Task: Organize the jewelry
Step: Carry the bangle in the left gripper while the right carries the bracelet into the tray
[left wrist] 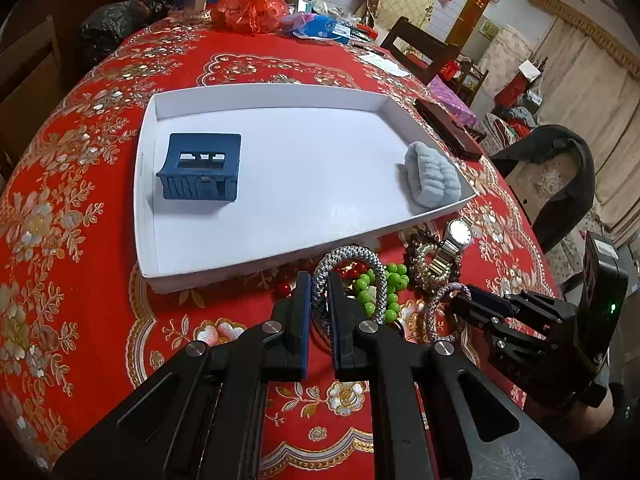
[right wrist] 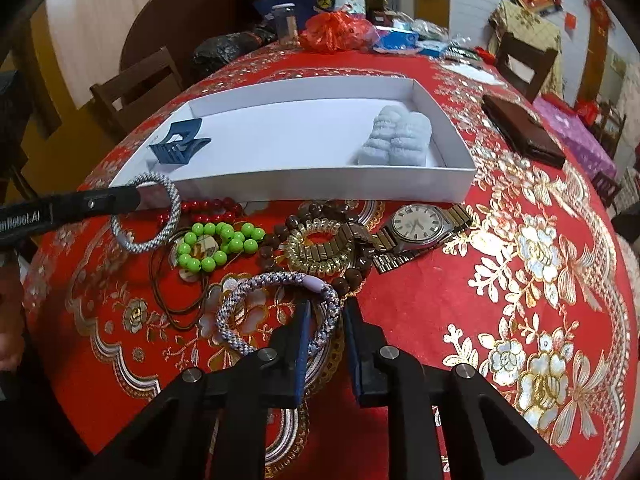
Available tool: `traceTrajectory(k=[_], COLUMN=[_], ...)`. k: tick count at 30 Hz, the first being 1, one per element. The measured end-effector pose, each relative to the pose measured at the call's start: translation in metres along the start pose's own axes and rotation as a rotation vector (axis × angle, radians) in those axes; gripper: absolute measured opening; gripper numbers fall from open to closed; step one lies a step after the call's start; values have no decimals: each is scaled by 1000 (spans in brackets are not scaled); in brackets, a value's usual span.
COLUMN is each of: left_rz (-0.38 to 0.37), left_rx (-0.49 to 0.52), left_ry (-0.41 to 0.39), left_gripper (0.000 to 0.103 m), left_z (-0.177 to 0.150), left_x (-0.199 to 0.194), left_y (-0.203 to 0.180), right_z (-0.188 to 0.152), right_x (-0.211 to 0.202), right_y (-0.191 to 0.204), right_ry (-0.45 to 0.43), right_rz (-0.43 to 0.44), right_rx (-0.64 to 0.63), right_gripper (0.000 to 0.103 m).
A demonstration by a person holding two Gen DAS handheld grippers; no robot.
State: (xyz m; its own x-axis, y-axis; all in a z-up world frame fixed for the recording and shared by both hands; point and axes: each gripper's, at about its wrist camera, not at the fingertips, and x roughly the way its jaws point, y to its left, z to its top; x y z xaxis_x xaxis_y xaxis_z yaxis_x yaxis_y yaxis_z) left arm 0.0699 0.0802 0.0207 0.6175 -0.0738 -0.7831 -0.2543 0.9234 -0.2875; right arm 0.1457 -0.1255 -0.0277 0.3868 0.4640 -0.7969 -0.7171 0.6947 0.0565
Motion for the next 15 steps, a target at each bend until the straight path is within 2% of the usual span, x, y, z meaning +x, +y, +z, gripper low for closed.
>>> traceTrajectory(k=[9, 10, 11, 12, 15], left_rz=[5, 5, 6, 5, 0], left_rx=[-2, -2, -1, -1, 4], left_ry=[10, 9, 9, 8, 3], left_gripper=[6, 6, 6, 6, 6], left_z=[-2, -2, -2, -2, -1], left_x=[3, 3, 3, 3, 3], left_y=[1, 1, 1, 1, -1], right_z=[2, 3, 3, 4, 6], right_x=[0, 0, 0, 0, -10], right_y=[8, 8, 9, 9, 10], right_ry=[25, 31, 38, 44, 5], right_rz=[-43, -45, -51, -67, -72], right_rx=[-38, -40, -44, -47, -32], right_gripper=[16, 15, 9, 7, 7])
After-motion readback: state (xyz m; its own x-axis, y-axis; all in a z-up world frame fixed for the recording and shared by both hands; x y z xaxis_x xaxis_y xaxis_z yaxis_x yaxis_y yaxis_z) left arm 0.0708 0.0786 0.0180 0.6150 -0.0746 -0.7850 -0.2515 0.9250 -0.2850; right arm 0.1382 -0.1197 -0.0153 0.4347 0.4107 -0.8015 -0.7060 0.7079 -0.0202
